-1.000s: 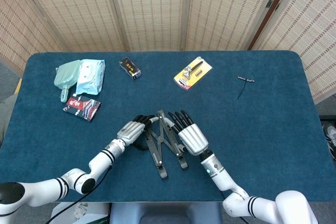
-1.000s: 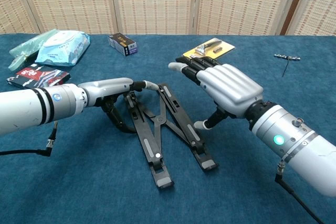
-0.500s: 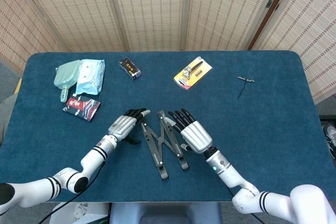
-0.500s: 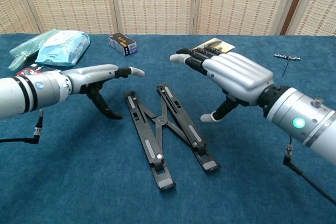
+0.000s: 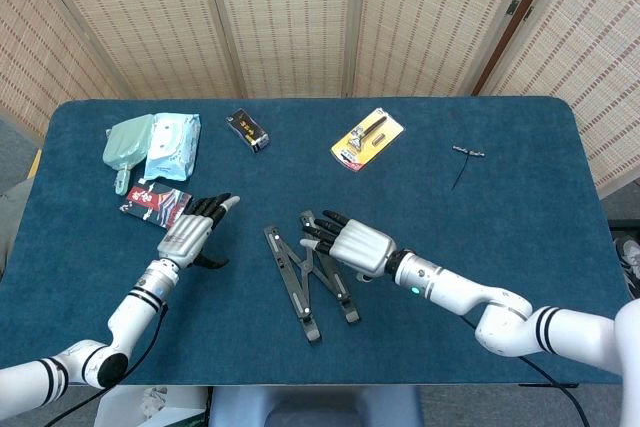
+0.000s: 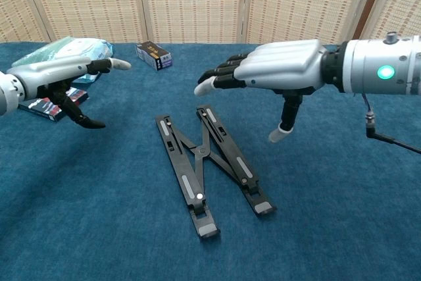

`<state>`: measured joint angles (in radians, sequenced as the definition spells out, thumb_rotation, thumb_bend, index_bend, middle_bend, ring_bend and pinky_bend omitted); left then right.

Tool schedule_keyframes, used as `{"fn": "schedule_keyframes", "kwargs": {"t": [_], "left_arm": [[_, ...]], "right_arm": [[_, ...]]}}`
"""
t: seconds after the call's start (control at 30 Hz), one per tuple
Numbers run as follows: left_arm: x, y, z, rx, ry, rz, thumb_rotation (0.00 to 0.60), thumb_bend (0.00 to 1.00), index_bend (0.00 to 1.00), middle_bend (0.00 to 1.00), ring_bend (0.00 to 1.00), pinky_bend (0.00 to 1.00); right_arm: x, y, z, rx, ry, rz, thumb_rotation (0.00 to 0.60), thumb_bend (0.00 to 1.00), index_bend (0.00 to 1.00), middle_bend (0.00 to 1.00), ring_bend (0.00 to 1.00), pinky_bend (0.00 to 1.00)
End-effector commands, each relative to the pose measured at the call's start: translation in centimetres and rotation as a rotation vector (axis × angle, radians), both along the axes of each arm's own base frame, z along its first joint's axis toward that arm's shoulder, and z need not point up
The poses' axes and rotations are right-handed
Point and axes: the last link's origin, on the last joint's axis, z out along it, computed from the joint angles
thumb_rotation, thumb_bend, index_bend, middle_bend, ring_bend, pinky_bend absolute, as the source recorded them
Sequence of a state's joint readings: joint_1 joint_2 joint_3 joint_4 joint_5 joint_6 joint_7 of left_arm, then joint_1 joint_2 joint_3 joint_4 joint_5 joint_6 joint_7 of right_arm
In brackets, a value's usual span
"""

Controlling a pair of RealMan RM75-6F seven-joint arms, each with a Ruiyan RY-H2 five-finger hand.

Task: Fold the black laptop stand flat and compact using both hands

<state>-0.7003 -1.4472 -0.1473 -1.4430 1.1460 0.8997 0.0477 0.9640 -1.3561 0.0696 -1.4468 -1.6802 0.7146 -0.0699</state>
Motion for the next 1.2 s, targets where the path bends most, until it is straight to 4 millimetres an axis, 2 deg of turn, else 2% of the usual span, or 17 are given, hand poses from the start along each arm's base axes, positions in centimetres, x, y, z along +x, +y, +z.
{"fn": "schedule_keyframes", "kwargs": {"t": [0.03, 0.27, 0.73, 1.2], "left_arm": [[-0.4, -0.3, 0.4, 0.012, -0.002, 0.009, 0.6, 0.17, 0.0, 0.0, 0.0, 0.0], [-0.6, -0.8, 0.8, 0.012, -0.02, 0.012, 0.6, 0.17, 0.0, 0.0, 0.0, 0.0], [-1.0, -1.1, 0.6, -0.01, -0.038, 0.018, 0.6, 0.17, 0.0, 0.0, 0.0, 0.0], [-1.4, -1.0, 0.8, -0.011, -0.063, 0.029, 0.6, 0.17, 0.0, 0.0, 0.0, 0.0]], "right_arm": [[0.5, -0.1, -0.7, 0.04, 0.087, 0.076, 0.6, 0.0, 0.0, 0.0, 0.0, 0.0], [-0.2, -0.1, -2.6, 0.06, 0.185, 0.195, 0.6, 0.0, 0.0, 0.0, 0.0, 0.0], [-0.7, 0.6, -5.4, 0.081, 0.152, 0.289, 0.6, 0.0, 0.0, 0.0, 0.0, 0.0], [0.0, 0.6, -6.6, 0.117, 0.182, 0.331, 0.6, 0.0, 0.0, 0.0, 0.0, 0.0]]}}
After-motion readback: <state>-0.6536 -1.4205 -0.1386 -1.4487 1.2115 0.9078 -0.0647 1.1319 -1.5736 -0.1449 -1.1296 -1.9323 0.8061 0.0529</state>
